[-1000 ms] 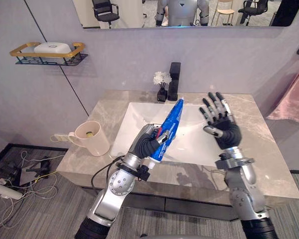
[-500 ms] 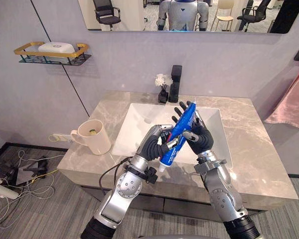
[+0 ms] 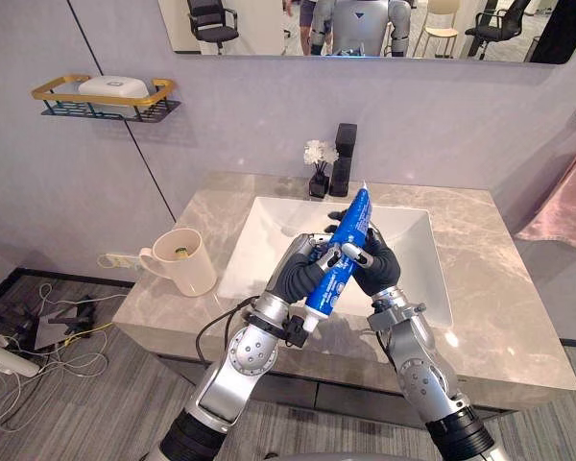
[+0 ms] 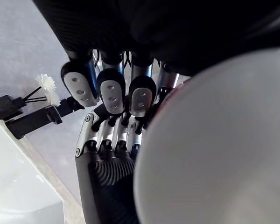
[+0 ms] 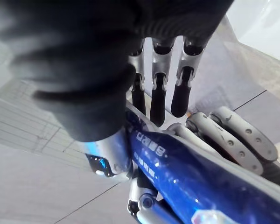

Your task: Organize washtable

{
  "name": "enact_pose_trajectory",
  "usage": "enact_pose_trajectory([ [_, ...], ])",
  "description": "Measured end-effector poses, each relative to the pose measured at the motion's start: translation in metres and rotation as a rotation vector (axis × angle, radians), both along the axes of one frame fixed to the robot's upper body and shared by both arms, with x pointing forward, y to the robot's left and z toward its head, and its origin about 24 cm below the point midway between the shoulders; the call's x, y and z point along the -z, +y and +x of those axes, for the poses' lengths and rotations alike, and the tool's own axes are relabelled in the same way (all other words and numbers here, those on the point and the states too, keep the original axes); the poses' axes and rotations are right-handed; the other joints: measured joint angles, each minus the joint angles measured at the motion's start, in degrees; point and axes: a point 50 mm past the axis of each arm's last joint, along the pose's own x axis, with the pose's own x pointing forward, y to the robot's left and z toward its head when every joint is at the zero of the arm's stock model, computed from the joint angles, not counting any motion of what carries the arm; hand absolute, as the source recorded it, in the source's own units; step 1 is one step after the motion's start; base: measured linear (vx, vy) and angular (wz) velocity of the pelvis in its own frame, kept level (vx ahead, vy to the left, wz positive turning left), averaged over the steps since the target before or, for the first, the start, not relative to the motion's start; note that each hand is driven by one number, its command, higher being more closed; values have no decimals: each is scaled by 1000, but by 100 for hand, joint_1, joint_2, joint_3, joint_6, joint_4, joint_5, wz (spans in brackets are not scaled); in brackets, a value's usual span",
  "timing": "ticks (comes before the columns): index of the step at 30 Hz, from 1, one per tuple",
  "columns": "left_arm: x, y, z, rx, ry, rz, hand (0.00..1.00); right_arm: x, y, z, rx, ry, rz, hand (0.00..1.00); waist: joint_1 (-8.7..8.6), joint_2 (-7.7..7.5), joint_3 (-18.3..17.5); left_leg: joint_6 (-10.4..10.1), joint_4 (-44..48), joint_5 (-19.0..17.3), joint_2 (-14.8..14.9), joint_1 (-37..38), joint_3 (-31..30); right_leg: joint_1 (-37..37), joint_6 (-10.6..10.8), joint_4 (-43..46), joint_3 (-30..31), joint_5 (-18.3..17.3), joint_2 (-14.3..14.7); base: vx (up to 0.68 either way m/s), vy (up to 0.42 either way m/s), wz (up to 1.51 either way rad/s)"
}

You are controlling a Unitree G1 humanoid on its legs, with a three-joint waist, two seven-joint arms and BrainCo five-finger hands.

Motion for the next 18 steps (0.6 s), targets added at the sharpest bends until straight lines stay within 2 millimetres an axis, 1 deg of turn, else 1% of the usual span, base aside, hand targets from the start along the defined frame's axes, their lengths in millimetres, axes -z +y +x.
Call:
enact_pose_trajectory([
  [12,5,0,2,-13,22,-6,100,1,0,0,-1,4,-5,100,1,0,0,-6,0,8,12,2,3,-1,-2,-2,6,9,5,0,0,0],
  [13,5,1,2,-15,23,-6,0,1,1,0,-4,6,-7,100,1,0,0,-6,0,8,14,3,6,-1,0,-5,11,11,6,0,0,0],
  [15,7,2,2,-19,28,-6,0,1,1,0,-6,7,-9,100,0,0,0,-6,0,8,16,3,9,-1,2,-8,17,15,7,0,0,0],
  [18,15,7,-1,-44,62,-8,0,2,2,0,-9,4,-42,100,4,1,-1,-6,-1,7,22,8,37,0,5,-25,49,31,6,0,0,-5],
])
